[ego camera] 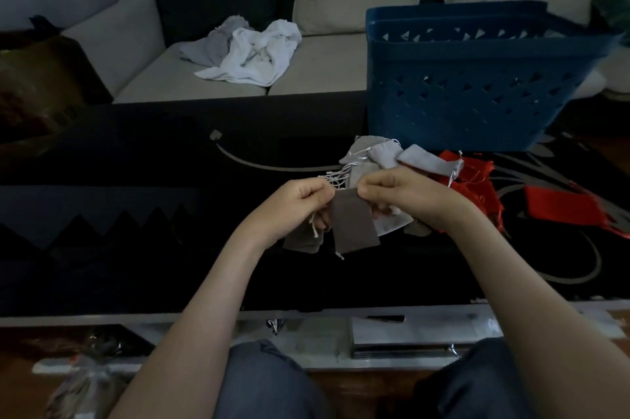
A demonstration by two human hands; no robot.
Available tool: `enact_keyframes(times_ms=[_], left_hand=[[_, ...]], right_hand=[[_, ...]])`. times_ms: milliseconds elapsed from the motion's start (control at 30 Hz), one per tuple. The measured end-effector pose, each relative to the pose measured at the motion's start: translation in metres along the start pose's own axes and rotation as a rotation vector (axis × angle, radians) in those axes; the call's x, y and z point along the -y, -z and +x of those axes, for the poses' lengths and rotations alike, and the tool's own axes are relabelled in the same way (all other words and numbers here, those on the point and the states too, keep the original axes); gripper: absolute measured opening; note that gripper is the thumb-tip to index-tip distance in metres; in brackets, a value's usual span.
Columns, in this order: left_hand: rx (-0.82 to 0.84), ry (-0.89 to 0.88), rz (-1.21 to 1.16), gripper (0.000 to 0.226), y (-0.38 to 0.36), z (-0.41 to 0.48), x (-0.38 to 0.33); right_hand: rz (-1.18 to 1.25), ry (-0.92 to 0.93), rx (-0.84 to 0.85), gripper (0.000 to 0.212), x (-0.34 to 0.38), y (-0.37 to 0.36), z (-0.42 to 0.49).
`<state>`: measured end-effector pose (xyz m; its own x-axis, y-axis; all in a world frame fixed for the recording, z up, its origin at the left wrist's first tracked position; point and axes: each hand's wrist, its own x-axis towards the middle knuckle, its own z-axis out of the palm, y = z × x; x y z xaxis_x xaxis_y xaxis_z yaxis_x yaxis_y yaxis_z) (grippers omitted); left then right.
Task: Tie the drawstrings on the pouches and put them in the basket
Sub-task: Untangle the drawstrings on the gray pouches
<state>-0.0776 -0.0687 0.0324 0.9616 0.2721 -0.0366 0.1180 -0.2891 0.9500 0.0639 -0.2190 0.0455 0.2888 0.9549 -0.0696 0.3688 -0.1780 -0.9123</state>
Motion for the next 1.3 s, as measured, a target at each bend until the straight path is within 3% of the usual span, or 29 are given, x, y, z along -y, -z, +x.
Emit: enact_keyframes(times_ms=[133,333,467,600,767,933,1000,1133,1300], left_hand=[[-0.03,0.02,-0.007,0.015,0.002,0.0,-0.002],[-0.077,0.135,0.174,0.011,0.004,0.004,0.01],[-0.071,0.149,0.362,0.026,0.004,0.005,0.01],[-0.143,0.178,0.355,0.036,0.002,0.005,0.008],[-0.261,0.208,0.12,0.043,0.0,0.005,0.01],[-0.358,0.042,-0.852,0.052,0.004,0.004,0.007],[-0.345,0.004,-1.028,0.051,0.003,0.004,0.005],[-0.333,0.075,-1.044,0.04,-0.004,0.009,0.0],[-0.36,0.065,-0.849,0.017,-0.004,0.004,-0.003]], right_hand=[[0.102,-0.01,-0.038,0.016,-0.008,0.001,0.002],[0.003,-0.012,-0.113,0.023,-0.019,0.002,0.003],[0.015,-0.026,-0.179,0.021,-0.018,0.001,0.004],[0.003,-0.069,-0.243,0.016,-0.02,0.002,0.005],[-0.064,-0.057,-0.334,0.013,-0.027,0.003,0.01],[-0.027,-0.067,-0.403,0.013,-0.022,0.009,0.011],[-0.027,-0.066,-0.402,0.012,-0.02,0.008,0.015],[0.01,-0.064,-0.398,0.007,-0.02,0.005,0.015],[-0.021,-0.007,-0.344,0.006,-0.01,0.003,0.009]])
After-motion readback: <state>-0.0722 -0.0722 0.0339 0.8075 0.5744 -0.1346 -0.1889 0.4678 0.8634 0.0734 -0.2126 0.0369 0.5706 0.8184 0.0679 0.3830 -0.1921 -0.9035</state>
